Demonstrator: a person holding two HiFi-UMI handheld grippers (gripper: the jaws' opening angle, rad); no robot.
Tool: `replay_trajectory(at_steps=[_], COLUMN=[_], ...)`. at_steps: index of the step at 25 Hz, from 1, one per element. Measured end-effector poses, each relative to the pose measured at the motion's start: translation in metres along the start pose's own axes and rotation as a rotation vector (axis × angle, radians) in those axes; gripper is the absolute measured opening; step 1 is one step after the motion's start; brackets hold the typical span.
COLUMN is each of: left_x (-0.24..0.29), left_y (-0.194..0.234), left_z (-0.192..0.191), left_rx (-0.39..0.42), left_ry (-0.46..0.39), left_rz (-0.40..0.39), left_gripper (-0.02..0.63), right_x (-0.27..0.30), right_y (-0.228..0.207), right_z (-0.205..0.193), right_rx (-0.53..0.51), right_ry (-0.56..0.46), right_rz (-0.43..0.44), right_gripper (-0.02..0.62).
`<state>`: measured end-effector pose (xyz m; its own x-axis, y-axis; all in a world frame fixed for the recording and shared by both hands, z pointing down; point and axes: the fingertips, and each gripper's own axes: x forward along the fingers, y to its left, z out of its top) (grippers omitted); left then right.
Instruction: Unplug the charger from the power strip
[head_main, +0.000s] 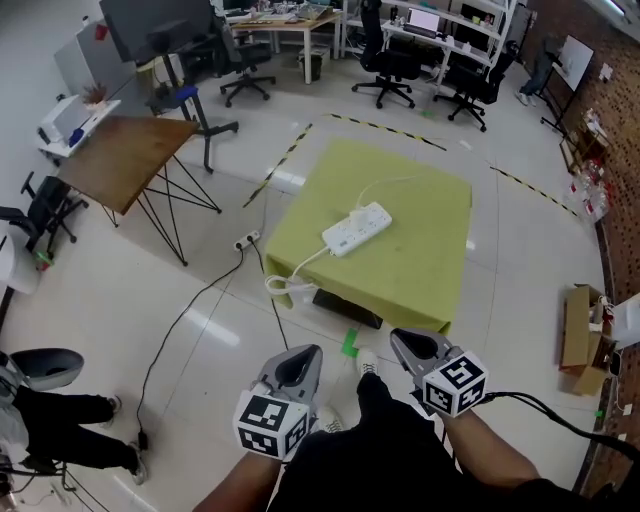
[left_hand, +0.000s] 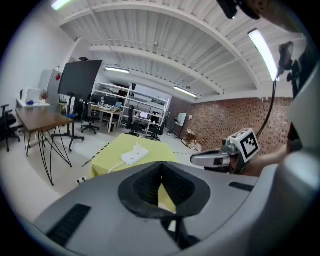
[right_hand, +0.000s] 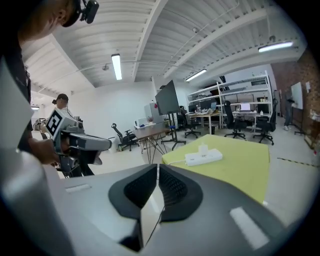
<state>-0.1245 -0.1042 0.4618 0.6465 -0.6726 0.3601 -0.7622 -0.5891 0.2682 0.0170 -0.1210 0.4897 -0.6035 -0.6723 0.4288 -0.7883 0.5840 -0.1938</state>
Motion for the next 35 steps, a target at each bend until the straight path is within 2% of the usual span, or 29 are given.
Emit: replay_trajectory(at_steps=[2, 4, 7, 12, 16, 19, 21, 27, 35], left_x=[0.003, 0.008, 0.015, 0.027, 0.037, 0.046, 0.052, 0.065, 0.078], left_y=[0.006, 0.014, 0.03, 0.063, 0.091, 0.108, 0.114, 0.134, 0.148], left_z=[-0.001, -0.001, 0.003, 0.011, 0.011, 0.011, 0.011, 0.014, 0.021], left_rx=[0.061, 0.063, 0.015, -0.041, -0.105, -0.153, -0.165, -0.198, -0.237], left_ry=[0.031, 0.045, 0.05, 0.035, 0.048, 0.049, 0.06, 0.079, 0.066], left_rz=[0.004, 0.0, 0.012, 0.09, 0.147, 0.198, 0.226, 0.28, 0.305], left_gripper=[0.006, 0.006, 0.006, 0.006, 0.006, 0.006, 0.006, 0.006, 0.006], right_x=[0.02, 0.04, 0.072, 0.136, 0.196, 0.237, 0.262, 0.313, 0.329], right_y=[-0.017, -0.036, -0.064, -0.122, -0.167, -0.201, -0.221, -0.248, -0.248], right_z=[-0.003, -0.003, 0.001, 0.008, 0.01, 0.012, 0.016, 0.013, 0.01], right_rx=[0.006, 0.005, -0.019, -0.075, -0.046, -0.03, -0.036, -0.139, -0.161], right_ry=[0.032, 0.059, 0.089, 0.125, 0.162, 0.18, 0.188, 0.269, 0.306], right_rz=[-0.017, -0.039, -0.066, -0.114, -0.138, -0.16, -0.165, -0.161, -0.154], right_gripper=[0.025, 0.044, 0.076, 0.125, 0.177, 0.254, 0.282, 0.298, 0.281])
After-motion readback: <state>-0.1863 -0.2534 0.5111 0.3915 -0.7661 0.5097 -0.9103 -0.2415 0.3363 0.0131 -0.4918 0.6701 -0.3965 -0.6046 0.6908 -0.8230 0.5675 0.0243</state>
